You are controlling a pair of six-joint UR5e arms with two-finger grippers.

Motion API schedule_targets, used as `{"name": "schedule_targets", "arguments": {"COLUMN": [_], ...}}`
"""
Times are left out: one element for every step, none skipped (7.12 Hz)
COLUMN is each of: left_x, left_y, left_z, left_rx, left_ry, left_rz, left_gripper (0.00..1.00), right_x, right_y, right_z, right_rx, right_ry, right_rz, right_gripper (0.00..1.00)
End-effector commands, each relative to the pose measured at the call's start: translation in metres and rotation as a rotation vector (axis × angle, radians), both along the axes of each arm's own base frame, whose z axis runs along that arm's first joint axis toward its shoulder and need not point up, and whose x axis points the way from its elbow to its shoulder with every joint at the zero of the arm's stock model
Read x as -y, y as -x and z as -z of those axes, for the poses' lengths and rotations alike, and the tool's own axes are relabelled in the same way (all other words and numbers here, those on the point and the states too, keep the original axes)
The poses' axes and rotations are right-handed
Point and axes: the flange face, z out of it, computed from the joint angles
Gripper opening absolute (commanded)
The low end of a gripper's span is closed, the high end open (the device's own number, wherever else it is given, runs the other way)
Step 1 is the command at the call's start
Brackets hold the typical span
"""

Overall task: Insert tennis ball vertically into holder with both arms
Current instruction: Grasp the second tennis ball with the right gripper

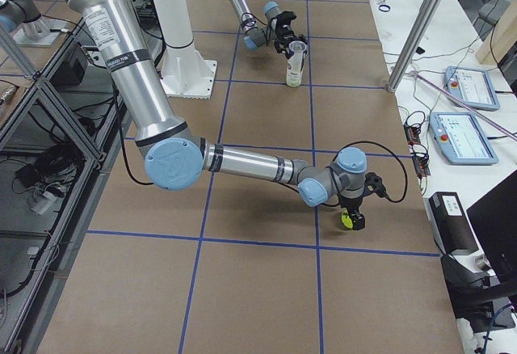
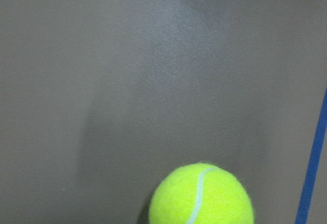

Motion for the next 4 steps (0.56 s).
{"name": "schedule_targets", "arguments": {"left_x": [0.0, 0.001, 0.0, 0.0], "left_y": [0.0, 0.0, 0.001, 0.001], "left_z": [0.0, 0.0, 0.001, 0.002], "left_rx": [0.0, 0.0, -0.001, -0.004], "left_ry": [0.0, 0.0, -0.001, -0.002], "left_rz": [0.0, 0.001, 0.0, 0.001], "left_gripper": [0.94, 0.94, 0.94, 0.94], "right_x": [0.003, 0.006, 0.012, 0.019], "right_y": [0.005, 0.007, 0.01, 0.014], "right_z": [-0.008, -0.003, 0.008, 0.029], "right_rx": [-0.069, -0.066, -0.056, -0.028], "right_ry": [-0.012, -0.017, -0.026, -0.034], "right_rz": [-0.02, -0.023, -0.033, -0.058], "right_gripper": [0.71, 0.27, 0.0, 0.0]}}
